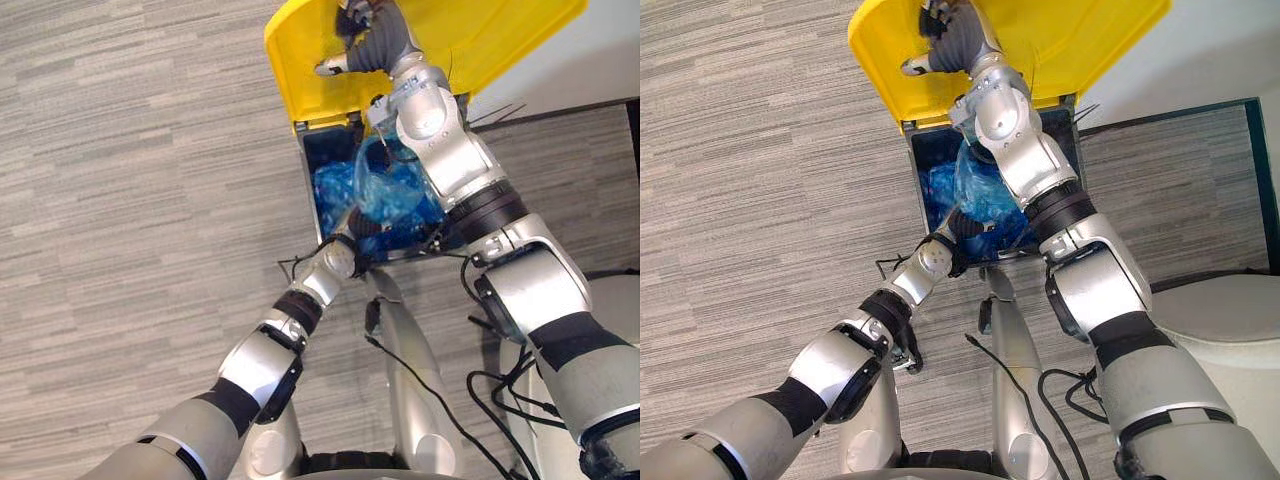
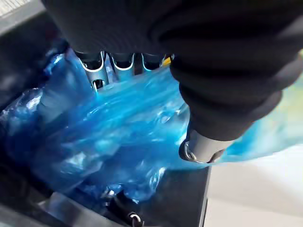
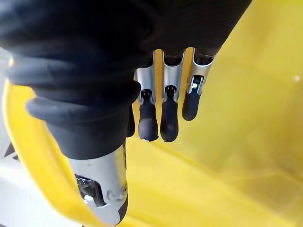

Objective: Gather rubbish on tea table into small bin, then transfer packed bag to large trash can.

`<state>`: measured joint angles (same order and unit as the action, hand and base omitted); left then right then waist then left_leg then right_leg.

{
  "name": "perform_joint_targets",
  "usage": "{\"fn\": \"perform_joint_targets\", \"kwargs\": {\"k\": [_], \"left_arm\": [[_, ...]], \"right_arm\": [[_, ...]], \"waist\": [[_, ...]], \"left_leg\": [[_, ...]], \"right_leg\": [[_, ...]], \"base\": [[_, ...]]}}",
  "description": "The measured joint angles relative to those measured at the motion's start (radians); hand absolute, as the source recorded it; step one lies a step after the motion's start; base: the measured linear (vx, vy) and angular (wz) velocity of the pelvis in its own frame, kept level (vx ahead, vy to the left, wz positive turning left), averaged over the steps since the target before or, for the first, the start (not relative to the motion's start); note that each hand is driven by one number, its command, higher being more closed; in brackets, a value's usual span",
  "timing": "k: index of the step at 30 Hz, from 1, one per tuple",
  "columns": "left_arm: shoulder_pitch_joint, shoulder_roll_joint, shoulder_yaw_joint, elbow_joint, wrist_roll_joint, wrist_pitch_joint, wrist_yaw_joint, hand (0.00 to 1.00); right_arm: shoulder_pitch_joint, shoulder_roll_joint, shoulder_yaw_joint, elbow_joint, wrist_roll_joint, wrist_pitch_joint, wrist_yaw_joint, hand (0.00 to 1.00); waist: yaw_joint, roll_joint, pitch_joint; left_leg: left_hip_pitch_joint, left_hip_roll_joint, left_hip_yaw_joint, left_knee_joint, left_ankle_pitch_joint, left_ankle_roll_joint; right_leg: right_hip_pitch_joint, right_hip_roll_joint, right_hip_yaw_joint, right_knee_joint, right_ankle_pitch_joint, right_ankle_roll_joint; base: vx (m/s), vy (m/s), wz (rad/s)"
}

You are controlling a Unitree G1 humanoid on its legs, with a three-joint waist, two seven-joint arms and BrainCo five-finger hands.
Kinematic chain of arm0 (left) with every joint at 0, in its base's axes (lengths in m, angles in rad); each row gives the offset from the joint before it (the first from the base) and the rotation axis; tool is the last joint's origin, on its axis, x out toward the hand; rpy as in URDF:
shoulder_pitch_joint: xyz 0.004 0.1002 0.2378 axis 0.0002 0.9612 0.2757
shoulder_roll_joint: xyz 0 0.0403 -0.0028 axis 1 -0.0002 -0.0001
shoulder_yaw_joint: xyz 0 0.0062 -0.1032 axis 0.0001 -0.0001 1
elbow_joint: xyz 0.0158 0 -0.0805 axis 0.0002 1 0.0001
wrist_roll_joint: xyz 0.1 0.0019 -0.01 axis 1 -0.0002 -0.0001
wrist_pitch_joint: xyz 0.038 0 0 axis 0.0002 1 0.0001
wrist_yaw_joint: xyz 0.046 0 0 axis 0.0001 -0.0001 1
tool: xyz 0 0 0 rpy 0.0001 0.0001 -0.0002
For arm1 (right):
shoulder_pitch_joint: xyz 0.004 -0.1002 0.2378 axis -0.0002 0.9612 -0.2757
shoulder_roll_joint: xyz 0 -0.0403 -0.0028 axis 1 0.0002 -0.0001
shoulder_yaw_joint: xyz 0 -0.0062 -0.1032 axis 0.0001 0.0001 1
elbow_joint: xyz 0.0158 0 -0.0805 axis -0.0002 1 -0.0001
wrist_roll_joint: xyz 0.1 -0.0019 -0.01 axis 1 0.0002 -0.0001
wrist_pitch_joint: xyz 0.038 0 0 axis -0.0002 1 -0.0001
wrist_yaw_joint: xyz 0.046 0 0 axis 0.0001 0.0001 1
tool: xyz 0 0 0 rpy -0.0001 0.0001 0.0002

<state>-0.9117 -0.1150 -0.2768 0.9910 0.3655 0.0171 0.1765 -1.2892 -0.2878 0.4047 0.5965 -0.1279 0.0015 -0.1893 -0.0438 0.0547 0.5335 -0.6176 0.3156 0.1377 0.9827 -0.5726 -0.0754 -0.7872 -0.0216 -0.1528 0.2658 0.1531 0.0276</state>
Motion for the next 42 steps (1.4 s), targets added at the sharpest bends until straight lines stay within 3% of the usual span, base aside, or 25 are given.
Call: {"fn": "perform_joint_targets", "kwargs": {"k": [6, 9, 13, 16, 20, 23, 26, 29, 30, 31, 32, 33, 34, 35, 36, 37, 38, 39, 40, 42], "left_arm": [[0.006, 0.004, -0.043, -0.036, -0.011, -0.003, 0.006, 0.00], [0.043, 0.016, -0.080, -0.119, -0.065, -0.030, 0.018, 0.00], [0.161, 0.072, -0.087, -0.289, -0.212, -0.068, 0.026, 0.00], [0.318, 0.173, -0.071, -0.399, -0.339, -0.105, 0.018, 0.00], [0.657, 0.327, 0.081, -0.507, -0.434, -0.140, -0.045, 0.00], [0.875, 0.391, 0.215, -0.514, -0.446, -0.145, -0.089, 0.00], [1.003, 0.397, 0.333, -0.509, -0.452, -0.146, -0.114, 0.00], [1.147, 0.396, 0.473, -0.504, -0.456, -0.145, -0.125, 0.00], [1.175, 0.389, 0.492, -0.497, -0.466, -0.145, -0.128, 0.00], [1.201, 0.372, 0.521, -0.474, -0.482, -0.144, -0.130, 0.00], [1.211, 0.367, 0.534, -0.463, -0.488, -0.141, -0.131, 0.00], [1.241, 0.352, 0.551, -0.457, -0.503, -0.138, -0.135, 0.00], [1.251, 0.348, 0.551, -0.457, -0.503, -0.137, -0.138, 0.00], [1.266, 0.339, 0.552, -0.458, -0.504, -0.136, -0.144, 0.00], [1.262, 0.328, 0.552, -0.459, -0.503, -0.132, -0.153, 0.00], [1.254, 0.298, 0.548, -0.459, -0.503, -0.124, -0.168, 0.00], [1.260, 0.275, 0.544, -0.462, -0.501, -0.123, -0.178, 0.00], [1.266, 0.273, 0.544, -0.472, -0.499, -0.127, -0.178, 0.00], [1.232, 0.260, 0.536, -0.449, -0.489, -0.125, -0.178, 0.00], [1.221, 0.238, 0.517, -0.451, -0.488, -0.125, -0.179, 0.00]], "right_arm": [[0.100, -0.031, 0.002, -0.072, -0.001, 0.004, -0.008, 0.00], [0.185, -0.060, 0.002, -0.135, -0.001, 0.004, -0.007, 0.00], [0.379, -0.113, -0.043, -0.254, -0.004, 0.003, -0.005, 0.00], [0.559, -0.124, -0.131, -0.298, -0.011, -0.003, -0.003, 0.00], [0.799, -0.153, -0.221, -0.298, -0.041, -0.021, 0.028, 0.00], [0.942, -0.150, -0.271, -0.298, -0.053, -0.038, 0.065, 0.00], [1.035, -0.150, -0.290, -0.296, -0.069, -0.048, 0.107, 0.00], [1.143, -0.150, -0.300, -0.295, -0.069, -0.075, 0.152, 0.00], [1.176, -0.146, -0.315, -0.293, -0.069, -0.078, 0.165, 0.00], [1.218, -0.142, -0.333, -0.286, -0.066, -0.083, 0.181, 0.00], [1.242, -0.140, -0.344, -0.281, -0.062, -0.083, 0.191, 0.00], [1.316, -0.109, -0.386, -0.252, -0.031, -0.088, 0.213, 0.00], [1.343, -0.098, -0.397, -0.246, -0.029, -0.088, 0.216, 0.00], [1.372, -0.085, -0.407, -0.240, -0.027, -0.090, 0.216, 0.00], [1.392, -0.078, -0.422, -0.237, -0.028, -0.092, 0.216, 0.00], [1.408, -0.055, -0.457, -0.213, -0.028, -0.091, 0.215, 0.00], [1.435, -0.033, -0.474, -0.204, -0.031, -0.091, 0.214, 0.00], [1.446, -0.030, -0.474, -0.203, -0.033, -0.094, 0.213, 0.00], [1.444, -0.033, -0.489, -0.145, -0.034, -0.102, 0.212, 0.00], [1.430, -0.036, -0.496, -0.068, -0.040, -0.091, 0.206, 0.00]], "waist": [[0.005, 0.000, -0.001], [0.007, -0.001, -0.002], [0.033, 0.000, -0.004], [0.059, 0.002, -0.028], [0.063, 0.003, -0.040], [0.076, 0.000, -0.084], [0.116, -0.011, -0.099], [0.116, -0.040, -0.131], [0.118, -0.044, -0.145], [0.112, -0.059, -0.165], [0.110, -0.063, -0.176], [0.103, -0.078, -0.205], [0.094, -0.096, -0.219], [0.086, -0.118, -0.237], [0.077, -0.121, -0.239], [0.067, -0.107, -0.250], [0.069, -0.092, -0.284], [0.064, -0.101, -0.295], [0.057, -0.114, -0.307], [0.071, -0.072, -0.336]], "left_leg": [[0.039, -0.004, -0.012, -0.022, 0.007, -0.011], [0.072, -0.008, -0.029, -0.058, 0.015, -0.024], [0.156, -0.026, -0.053, -0.141, 0.059, -0.044], [0.227, -0.047, -0.081, -0.216, 0.093, -0.060], [0.374, -0.049, -0.103, -0.267, 0.113, -0.066], [0.431, -0.062, -0.078, -0.269, 0.108, -0.056], [0.495, -0.091, -0.030, -0.270, 0.097, -0.034], [0.524, -0.112, 0.015, -0.287, 0.115, 0.004], [0.525, -0.108, 0.031, -0.312, 0.137, 0.012], [0.527, -0.109, 0.051, -0.348, 0.171, 0.013], [0.529, -0.110, 0.055, -0.371, 0.191, 0.005], [0.543, -0.118, 0.052, -0.457, 0.244, 0.001], [0.543, -0.123, 0.047, -0.480, 0.259, -0.001], [0.535, -0.130, 0.034, -0.496, 0.272, -0.010], [0.524, -0.135, 0.016, -0.500, 0.277, -0.018], [0.518, -0.132, -0.009, -0.562, 0.314, -0.034], [0.519, -0.110, -0.011, -0.666, 0.375, -0.030], [0.521, -0.115, 0.005, -0.705, 0.413, -0.039], [0.525, -0.141, 0.010, -0.754, 0.458, -0.046], [0.516, -0.118, 0.008, -0.817, 0.496, -0.048]], "right_leg": [[0.038, -0.007, -0.013, 0.013, -0.017, -0.005], [0.074, -0.016, -0.031, 0.014, -0.032, -0.008], [0.134, -0.038, -0.062, 0.050, -0.084, -0.013], [0.181, -0.058, -0.089, 0.087, -0.135, -0.011], [0.310, -0.071, -0.120, 0.132, -0.192, -0.003], [0.356, -0.080, -0.104, 0.137, -0.197, 0.003], [0.381, -0.095, -0.054, 0.145, -0.191, 0.030], [0.423, -0.119, -0.053, 0.053, -0.157, 0.062], [0.407, -0.137, -0.064, 0.086, -0.174, 0.064], [0.362, -0.157, -0.051, 0.245, -0.192, 0.028], [0.348, -0.162, -0.043, 0.342, -0.201, 0.016], [0.369, -0.183, -0.030, 0.596, -0.252, -0.004], [0.399, -0.195, -0.027, 0.646, -0.253, -0.004], [0.443, -0.205, -0.020, 0.646, -0.309, 0.026], [0.451, -0.195, -0.038, 0.606, -0.319, 0.048], [0.492, -0.155, -0.069, 0.483, -0.324, 0.058], [0.543, -0.106, -0.076, 0.318, -0.357, 0.052], [0.547, -0.121, -0.091, 0.333, -0.389, 0.031], [0.575, -0.114, -0.088, 0.241, -0.410, 0.004], [0.573, -0.058, -0.078, 0.121, -0.339, -0.017]], "base": [[0.01, -0.042, 0.10], [0.01, -0.078, 0.25], [0.05, -0.084, 0.35], [0.08, -0.109, 0.45], [0.07, -0.071, 0.34], [-0.04, 0.033, 0.02], [-0.13, 0.089, -0.33], [-0.22, 0.110, -0.31], [-0.22, 0.041, -0.31], [-0.16, -0.003, -0.25], [-0.14, -0.089, -0.09], [-0.06, -0.090, 0.06], [-0.03, -0.161, 0.18], [-0.01, -0.114, 0.18], [-0.05, -0.157, 0.19], [-0.08, -0.124, -0.04], [-0.07, -0.140, -0.14], [-0.03, -0.206, -0.15], [-0.03, -0.173, -0.08], [-0.07, -0.071, -0.37]]}}
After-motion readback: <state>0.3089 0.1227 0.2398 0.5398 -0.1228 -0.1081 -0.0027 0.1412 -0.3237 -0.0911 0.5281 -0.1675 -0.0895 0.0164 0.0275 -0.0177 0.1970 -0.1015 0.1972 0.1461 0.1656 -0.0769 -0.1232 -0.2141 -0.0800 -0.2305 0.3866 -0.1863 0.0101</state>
